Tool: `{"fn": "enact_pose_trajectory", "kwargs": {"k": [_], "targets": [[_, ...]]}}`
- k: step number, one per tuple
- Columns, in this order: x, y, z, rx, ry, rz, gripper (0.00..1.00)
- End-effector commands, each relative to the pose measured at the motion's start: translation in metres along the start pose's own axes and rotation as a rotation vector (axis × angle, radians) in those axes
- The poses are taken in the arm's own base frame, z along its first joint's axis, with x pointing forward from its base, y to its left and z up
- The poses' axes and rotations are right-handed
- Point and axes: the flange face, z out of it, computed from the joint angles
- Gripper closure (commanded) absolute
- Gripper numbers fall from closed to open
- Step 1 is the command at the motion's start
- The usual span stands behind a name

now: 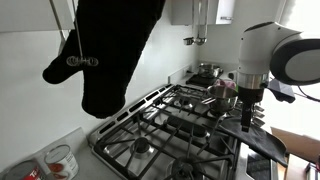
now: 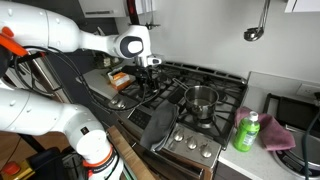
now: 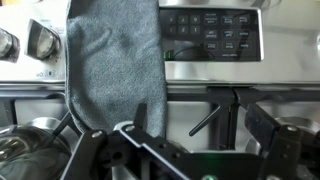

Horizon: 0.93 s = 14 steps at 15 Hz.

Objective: Pick up the gray towel from the stove and use it to move the pot from the front right stove plate onto the rear right stove plate before putting it down on the stove

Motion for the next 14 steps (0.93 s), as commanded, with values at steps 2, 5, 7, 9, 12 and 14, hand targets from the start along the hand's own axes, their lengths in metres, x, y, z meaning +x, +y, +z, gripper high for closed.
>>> {"fn": "enact_pose_trajectory", "kwargs": {"k": [2, 5, 7, 9, 12, 14], "targets": [[0.015, 0.009, 0.04, -0.024, 0.055, -0.077, 0.0], [0.023, 0.012, 0.06, -0.043, 0.095, -0.073, 0.0], [0.029, 0.013, 0.067, -0.041, 0.129, -0.066, 0.0], [0.033, 0.016, 0.076, -0.052, 0.159, -0.067, 0.0], [0.036, 0.022, 0.085, -0.064, 0.201, -0.062, 0.0], [0.039, 0.025, 0.091, -0.066, 0.22, -0.06, 0.0]]}}
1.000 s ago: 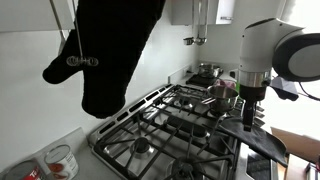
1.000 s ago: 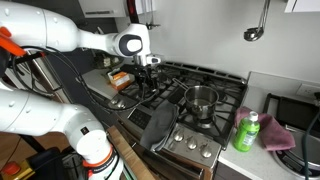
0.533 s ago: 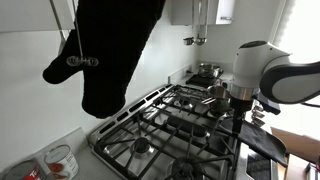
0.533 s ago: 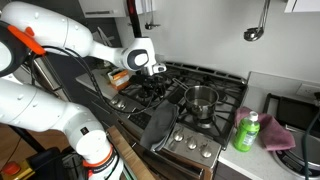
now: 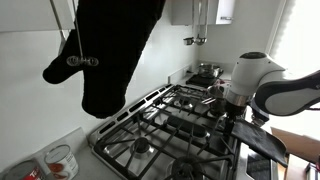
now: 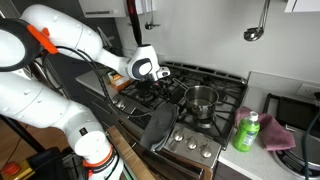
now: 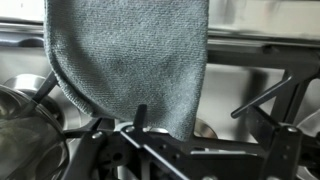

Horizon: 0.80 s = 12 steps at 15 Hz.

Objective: Pick up the gray towel from the stove and use it to move the pot from the front right stove plate onto the rear right stove plate before putting it down on the stove

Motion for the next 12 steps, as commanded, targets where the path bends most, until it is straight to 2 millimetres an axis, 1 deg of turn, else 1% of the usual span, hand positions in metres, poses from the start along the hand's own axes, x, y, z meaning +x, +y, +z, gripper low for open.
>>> {"fn": "enact_pose_trajectory", "kwargs": {"k": [1, 2, 4, 5, 9, 10, 12], "targets": [[-0.002, 0.005, 0.016, -0.017, 0.03, 0.003, 0.11], [-0.002, 0.005, 0.019, -0.019, 0.035, 0.004, 0.27], [-0.001, 0.007, 0.022, -0.019, 0.043, 0.005, 0.42], [-0.001, 0.008, 0.022, -0.021, 0.043, 0.011, 0.51], [-0.003, 0.015, 0.021, -0.027, 0.038, 0.034, 0.8], [-0.003, 0.013, 0.017, -0.033, 0.035, 0.036, 0.88], [-0.004, 0.007, 0.009, -0.043, 0.027, 0.039, 0.98]]}}
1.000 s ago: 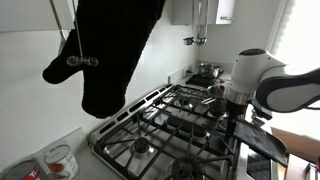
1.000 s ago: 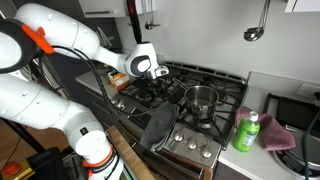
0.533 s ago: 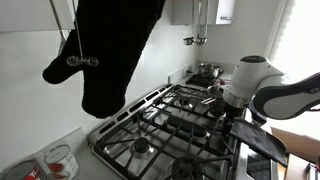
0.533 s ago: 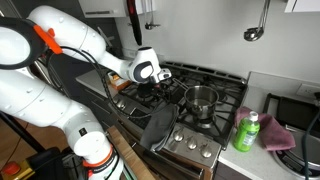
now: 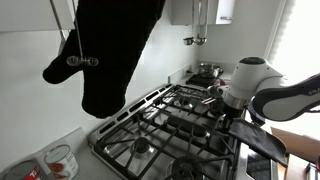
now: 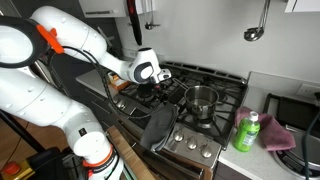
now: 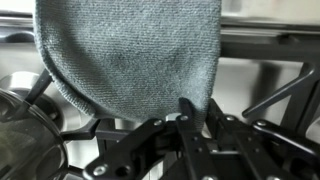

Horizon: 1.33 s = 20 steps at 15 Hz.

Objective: Pick up the gray towel from the stove and use it to move the pot from the front right stove plate onto the rear right stove plate before putting it down on the stove

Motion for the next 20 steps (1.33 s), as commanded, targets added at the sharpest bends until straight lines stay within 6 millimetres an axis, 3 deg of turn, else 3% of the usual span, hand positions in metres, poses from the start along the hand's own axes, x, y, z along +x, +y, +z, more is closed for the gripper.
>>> {"fn": "enact_pose_trajectory", "kwargs": {"k": [1, 8, 14, 15, 20], "targets": [[-0.008, 0.001, -0.014, -0.041, -0.008, 0.017, 1.0], [-0.02, 0.021, -0.057, -0.147, -0.025, 0.076, 0.99], [-0.008, 0.026, -0.101, -0.209, 0.112, 0.081, 0.99], [-0.009, 0.025, -0.091, -0.175, 0.076, 0.073, 0.97], [-0.006, 0.026, -0.102, -0.186, 0.101, 0.074, 0.97]]}}
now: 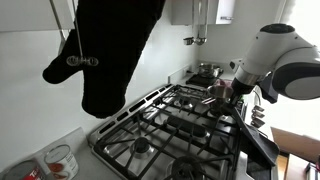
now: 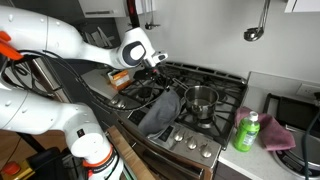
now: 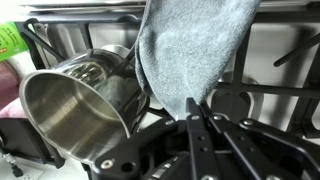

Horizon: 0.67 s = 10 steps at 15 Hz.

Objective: Pick up the gray towel from the stove and use it to move the pot from the front right stove plate onto the rear right stove plate before putting it down on the stove

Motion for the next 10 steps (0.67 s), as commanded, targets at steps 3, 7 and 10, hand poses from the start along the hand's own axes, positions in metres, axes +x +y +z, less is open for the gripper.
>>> {"fn": "enact_pose_trajectory", "kwargs": {"k": [3, 7, 10], "targets": [[0.005, 0.002, -0.008, -0.006, 0.037, 0.0, 0.99], [0.014, 0.011, -0.023, -0.047, 0.071, -0.006, 0.99], [0.021, 0.017, -0.034, -0.084, 0.096, -0.009, 0.99]]}}
